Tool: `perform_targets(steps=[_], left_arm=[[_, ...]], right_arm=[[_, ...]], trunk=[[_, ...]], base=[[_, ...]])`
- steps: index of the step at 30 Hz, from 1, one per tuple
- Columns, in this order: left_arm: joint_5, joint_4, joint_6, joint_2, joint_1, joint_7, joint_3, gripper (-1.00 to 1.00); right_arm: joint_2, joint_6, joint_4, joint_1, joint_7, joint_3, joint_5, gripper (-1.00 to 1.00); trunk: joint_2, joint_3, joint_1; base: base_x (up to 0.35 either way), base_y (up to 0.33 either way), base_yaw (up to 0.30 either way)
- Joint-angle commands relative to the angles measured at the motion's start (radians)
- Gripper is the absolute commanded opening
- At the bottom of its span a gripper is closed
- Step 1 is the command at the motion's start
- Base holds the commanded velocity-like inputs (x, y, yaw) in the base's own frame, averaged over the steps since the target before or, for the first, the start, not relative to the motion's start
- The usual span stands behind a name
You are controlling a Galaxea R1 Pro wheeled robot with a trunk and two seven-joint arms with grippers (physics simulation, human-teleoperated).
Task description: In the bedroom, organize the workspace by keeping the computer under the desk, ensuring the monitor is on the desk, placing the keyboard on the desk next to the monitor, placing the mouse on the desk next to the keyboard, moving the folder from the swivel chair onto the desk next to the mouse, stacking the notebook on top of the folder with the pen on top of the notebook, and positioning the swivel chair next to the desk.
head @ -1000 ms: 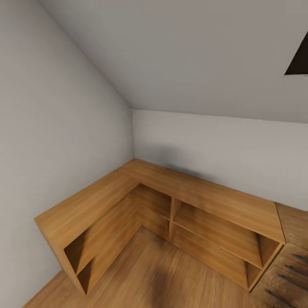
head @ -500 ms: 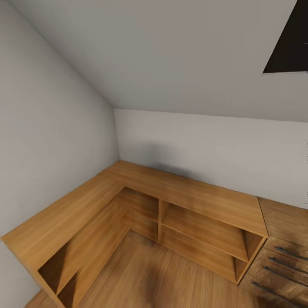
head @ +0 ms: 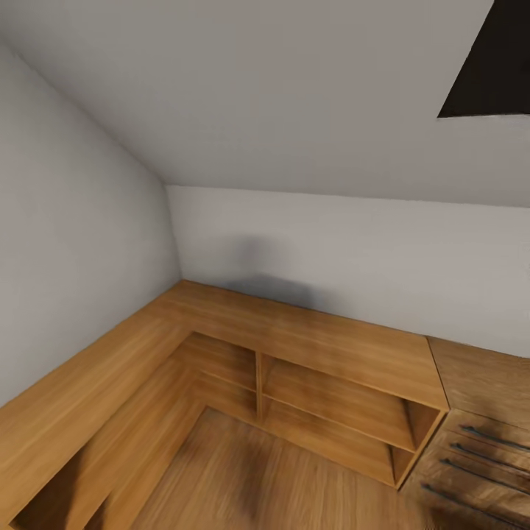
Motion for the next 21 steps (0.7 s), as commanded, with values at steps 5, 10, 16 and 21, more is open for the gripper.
perform_targets(steps=[5,10,16,21], left_arm=[[0.004,0.0,-0.002,0.0,-0.001,0.006,-0.009,1.0],[0.004,0.0,-0.002,0.0,-0.001,0.006,-0.009,1.0],[0.004,0.0,-0.002,0.0,-0.001,0.006,-0.009,1.0],[0.004,0.0,-0.002,0.0,-0.001,0.006,-0.009,1.0]], right_arm=[[0.001,-0.003,0.002,-0.001,-0.005,0.009,-0.003,1.0],[0.001,-0.003,0.002,-0.001,-0.005,0.009,-0.003,1.0],[0.001,-0.003,0.002,-0.001,-0.005,0.009,-0.003,1.0],[0.001,-0.004,0.002,-0.001,-0.005,0.009,-0.003,1.0]], trunk=[[-0.002,-0.004,0.001],[-0.002,-0.005,0.001],[-0.002,-0.005,0.001],[-0.002,-0.005,0.001]], base=[[0.014,0.0,-0.231],[0.003,0.0,-0.246],[0.001,0.0,-0.25],[0.0,0.0,-0.251]])
